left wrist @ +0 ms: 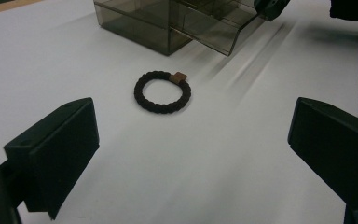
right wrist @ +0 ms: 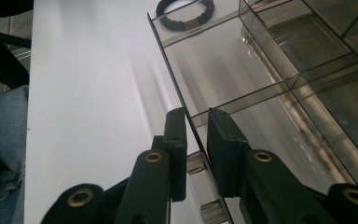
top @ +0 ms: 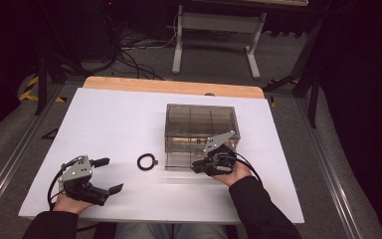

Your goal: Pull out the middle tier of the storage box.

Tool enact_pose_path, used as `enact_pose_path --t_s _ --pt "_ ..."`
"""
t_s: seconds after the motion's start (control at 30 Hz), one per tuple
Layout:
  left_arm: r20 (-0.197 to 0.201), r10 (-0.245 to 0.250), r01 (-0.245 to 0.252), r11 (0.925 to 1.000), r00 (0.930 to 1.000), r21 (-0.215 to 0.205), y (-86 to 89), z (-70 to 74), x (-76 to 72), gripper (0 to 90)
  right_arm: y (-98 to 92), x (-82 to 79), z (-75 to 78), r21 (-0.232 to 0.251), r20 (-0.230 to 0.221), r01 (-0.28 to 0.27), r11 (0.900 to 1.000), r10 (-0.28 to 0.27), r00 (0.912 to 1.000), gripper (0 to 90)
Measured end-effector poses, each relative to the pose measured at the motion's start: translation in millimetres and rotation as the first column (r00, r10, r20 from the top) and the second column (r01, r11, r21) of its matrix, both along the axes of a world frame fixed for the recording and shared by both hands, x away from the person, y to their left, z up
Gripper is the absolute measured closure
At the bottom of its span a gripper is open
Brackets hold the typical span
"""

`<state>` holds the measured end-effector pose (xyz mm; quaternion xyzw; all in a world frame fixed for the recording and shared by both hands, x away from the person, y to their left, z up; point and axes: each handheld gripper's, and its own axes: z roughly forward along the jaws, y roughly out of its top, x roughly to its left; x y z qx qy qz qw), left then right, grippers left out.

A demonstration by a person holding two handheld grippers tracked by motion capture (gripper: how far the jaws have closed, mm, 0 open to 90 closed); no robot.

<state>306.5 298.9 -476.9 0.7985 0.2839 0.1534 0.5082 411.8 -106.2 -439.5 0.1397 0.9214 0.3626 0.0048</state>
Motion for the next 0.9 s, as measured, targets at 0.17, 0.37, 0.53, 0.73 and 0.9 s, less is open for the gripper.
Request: enact_pose_path --t_s 0.17,0.37,0.53,0.73,0.9 --pt "0.001 0.0 0.0 1.0 1.0 0.0 0.0 0.0 0.1 2.5 0.4 -1.9 0.2 -0.005 0.005 -0.008 1.0 0.008 1.0 78.5" --pt "0.001 -0.001 0.001 1.0 1.0 0.0 -0.2 -0.1 0.1 2.5 -2.3 -2.9 3.7 0.023 0.006 -0.002 1.0 0.002 1.0 78.9" --pt "0.0 -0.001 0.001 1.0 1.0 0.0 -0.3 -0.2 0.2 2.5 -5.3 -3.7 6.8 0.041 0.005 0.015 0.999 -0.015 0.9999 74.3" --pt "-0.001 -0.001 0.001 1.0 1.0 0.001 -0.1 -0.1 0.2 2.5 -8.7 -7.9 13.8 0.057 0.017 0.03 0.998 -0.031 0.9994 69.8" --pt "-0.002 -0.001 0.001 1.0 1.0 0.0 -0.2 0.0 0.0 2.6 -15.1 -11.7 19.0 0.067 0.026 0.057 0.996 -0.059 0.9979 65.2"
